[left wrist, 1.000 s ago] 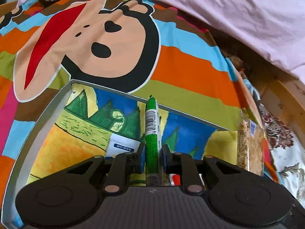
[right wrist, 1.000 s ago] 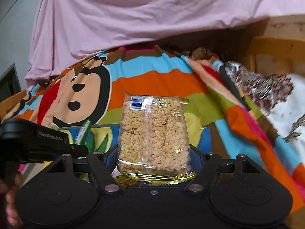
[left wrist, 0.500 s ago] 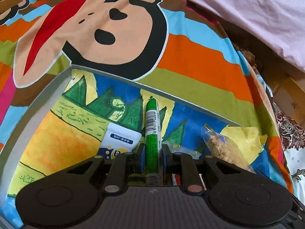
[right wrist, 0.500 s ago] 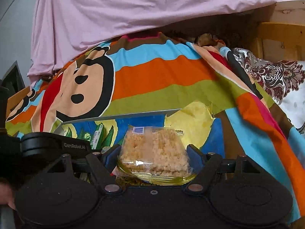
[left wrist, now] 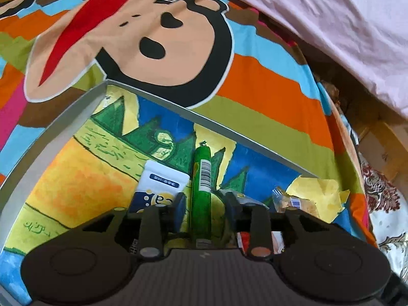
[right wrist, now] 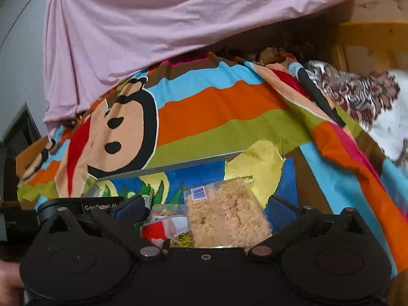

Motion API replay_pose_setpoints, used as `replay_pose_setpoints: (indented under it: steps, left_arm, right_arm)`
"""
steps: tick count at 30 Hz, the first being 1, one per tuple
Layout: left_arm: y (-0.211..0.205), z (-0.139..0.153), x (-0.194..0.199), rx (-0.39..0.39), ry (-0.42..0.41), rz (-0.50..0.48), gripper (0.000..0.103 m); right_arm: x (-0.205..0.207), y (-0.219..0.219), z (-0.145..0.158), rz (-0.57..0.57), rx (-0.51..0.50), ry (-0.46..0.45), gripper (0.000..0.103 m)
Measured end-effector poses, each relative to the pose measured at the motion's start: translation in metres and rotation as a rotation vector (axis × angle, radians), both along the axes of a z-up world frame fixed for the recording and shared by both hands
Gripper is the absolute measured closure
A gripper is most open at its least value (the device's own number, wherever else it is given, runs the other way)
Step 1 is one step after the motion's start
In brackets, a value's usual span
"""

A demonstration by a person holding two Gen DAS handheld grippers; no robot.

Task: Organize snacks
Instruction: 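Open the right tool over the tin while the left tool releases the green tube inside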

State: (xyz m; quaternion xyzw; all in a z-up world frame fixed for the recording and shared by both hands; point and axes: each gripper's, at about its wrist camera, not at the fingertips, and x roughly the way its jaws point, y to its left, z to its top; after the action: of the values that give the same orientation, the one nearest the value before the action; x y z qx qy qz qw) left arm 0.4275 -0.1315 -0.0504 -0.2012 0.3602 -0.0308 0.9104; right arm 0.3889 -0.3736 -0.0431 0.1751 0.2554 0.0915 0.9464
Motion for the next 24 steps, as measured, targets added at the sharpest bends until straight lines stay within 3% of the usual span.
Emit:
replay_pose_setpoints:
  steps: [6, 9, 14, 19, 24]
  left_arm:
    - [0.016, 0.008, -0.018, -0.042, -0.053, 0.035, 0.015]
    - [0.021, 0.013, -0.03, -0.04, -0.081, 0.035, 0.006]
    - [0.03, 0.019, -0.045, -0.029, -0.085, 0.046, 0.001]
    - [0.046, 0.026, -0.061, -0.048, -0.084, 0.076, 0.001]
    - [0.06, 0.039, -0.075, -0.043, -0.098, 0.088, 0.001]
  right_arm:
    - [-0.013, -0.018, -0.006, -0.016, 0.166, 0.053, 0.001]
    - [-0.018, -0.025, -0.009, -0.027, 0.241, 0.074, 0.001]
    - [-0.025, -0.021, -0.007, -0.039, 0.303, 0.069, 0.001]
    - [-0.025, -0.002, -0.013, -0.095, 0.245, 0.084, 0.001]
    - [-0.032, 0.008, -0.018, -0.184, 0.185, 0.043, 0.001]
